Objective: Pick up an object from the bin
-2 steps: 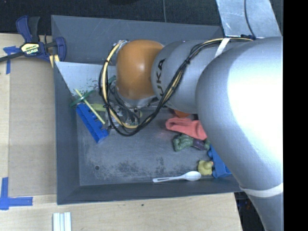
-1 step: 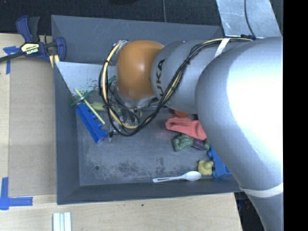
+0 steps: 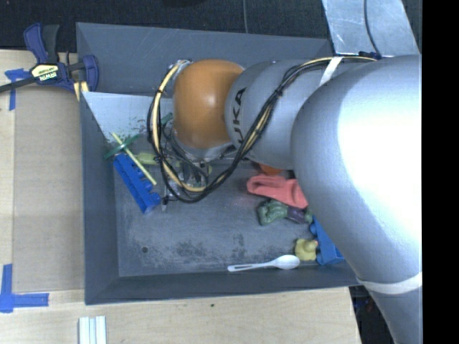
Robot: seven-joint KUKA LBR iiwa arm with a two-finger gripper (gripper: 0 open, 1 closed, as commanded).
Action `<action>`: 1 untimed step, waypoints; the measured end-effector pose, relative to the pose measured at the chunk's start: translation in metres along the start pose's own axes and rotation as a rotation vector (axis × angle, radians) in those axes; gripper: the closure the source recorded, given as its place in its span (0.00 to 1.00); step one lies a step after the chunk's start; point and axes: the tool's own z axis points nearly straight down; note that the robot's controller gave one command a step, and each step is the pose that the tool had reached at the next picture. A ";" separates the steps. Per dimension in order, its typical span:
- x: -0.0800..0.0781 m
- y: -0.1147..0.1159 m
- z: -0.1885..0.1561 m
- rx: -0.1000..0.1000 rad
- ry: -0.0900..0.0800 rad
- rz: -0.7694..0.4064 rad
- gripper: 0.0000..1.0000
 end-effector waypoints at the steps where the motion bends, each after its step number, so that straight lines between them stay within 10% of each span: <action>1: 0.008 -0.048 -0.012 -0.001 0.000 0.017 0.00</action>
Offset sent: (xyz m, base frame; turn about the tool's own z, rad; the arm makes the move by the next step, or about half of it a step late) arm -0.0023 -0.0820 0.0358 0.0118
